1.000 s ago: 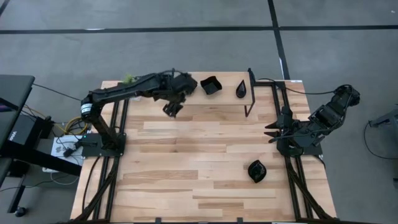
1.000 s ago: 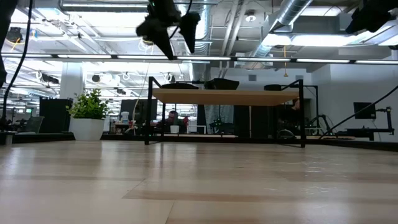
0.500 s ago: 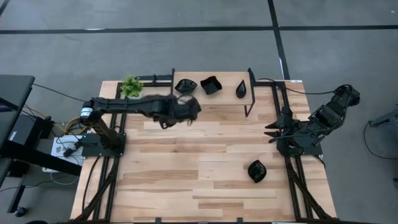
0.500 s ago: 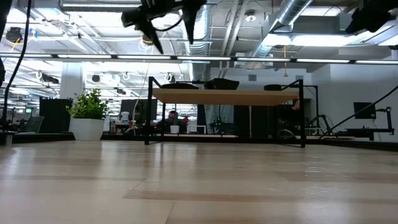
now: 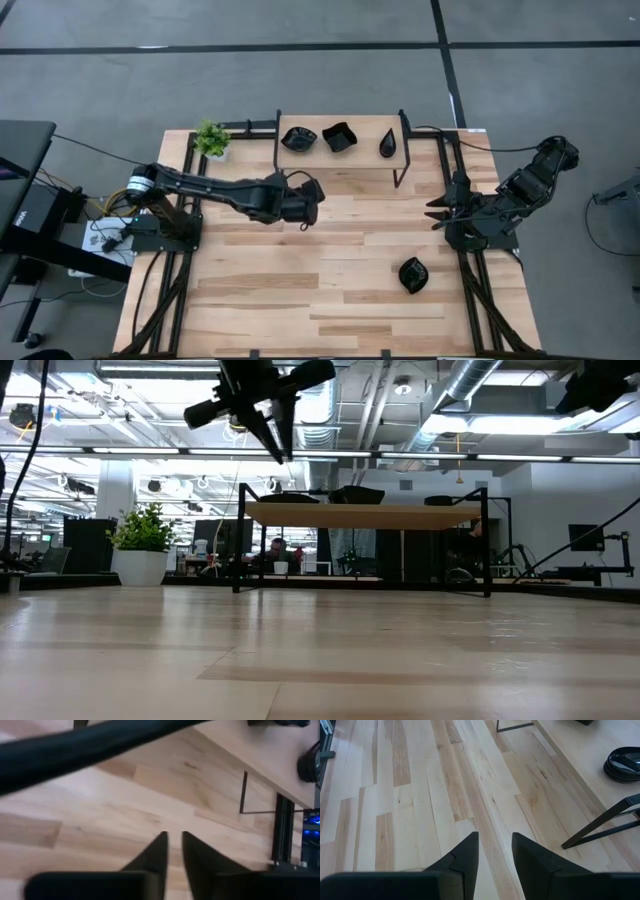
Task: Pick & Place Mini shaped plates
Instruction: Stack the black plate on top of the black plate on the shelf
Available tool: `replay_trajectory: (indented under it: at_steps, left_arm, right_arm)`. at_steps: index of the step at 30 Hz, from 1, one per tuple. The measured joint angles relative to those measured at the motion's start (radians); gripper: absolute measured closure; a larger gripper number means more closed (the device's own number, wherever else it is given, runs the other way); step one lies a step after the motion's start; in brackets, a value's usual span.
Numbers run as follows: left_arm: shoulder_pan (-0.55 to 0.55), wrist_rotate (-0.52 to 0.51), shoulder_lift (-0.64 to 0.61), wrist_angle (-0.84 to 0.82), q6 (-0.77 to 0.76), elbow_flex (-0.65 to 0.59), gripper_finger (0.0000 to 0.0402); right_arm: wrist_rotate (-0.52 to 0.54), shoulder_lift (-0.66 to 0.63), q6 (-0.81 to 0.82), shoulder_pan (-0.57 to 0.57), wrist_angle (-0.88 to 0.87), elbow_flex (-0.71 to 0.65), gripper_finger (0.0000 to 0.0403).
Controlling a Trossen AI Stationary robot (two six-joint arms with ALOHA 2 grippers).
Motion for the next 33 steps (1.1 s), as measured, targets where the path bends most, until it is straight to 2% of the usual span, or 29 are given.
replay_trajectory:
  at_steps: [3,9,16,24,29,31,33]
  left_arm:
    - [-0.028,-0.050,-0.005,0.000,0.046,-0.018,0.0391]
    - [-0.089,-0.137,-0.095,-0.013,0.242,-0.070,0.0386]
    - [-0.152,-0.224,-0.259,0.000,0.517,-0.198,0.0392]
    - [-0.182,-0.228,-0.361,0.022,0.524,-0.356,0.0390]
    - [-0.191,-0.196,-0.392,0.034,0.522,-0.419,0.0391]
    - [-0.190,-0.189,-0.397,0.035,0.520,-0.428,0.0391]
    - [-0.190,-0.193,-0.396,0.037,0.522,-0.433,0.0390]
  right_arm:
    - [0.000,0.000,0.000,0.000,0.000,0.000,0.0290]
    - [0.000,0.000,0.000,0.000,0.000,0.000,0.0290]
    - [0.000,0.000,0.000,0.000,0.000,0.000,0.0290]
    - [0.001,0.000,0.000,0.000,0.027,0.000,0.0290]
    - [0.036,0.008,-0.064,-0.001,0.193,0.000,0.0290]
    - [-0.020,0.018,-0.119,-0.002,0.282,0.000,0.0290]
    - [-0.155,0.042,-0.150,-0.002,0.340,0.000,0.0290]
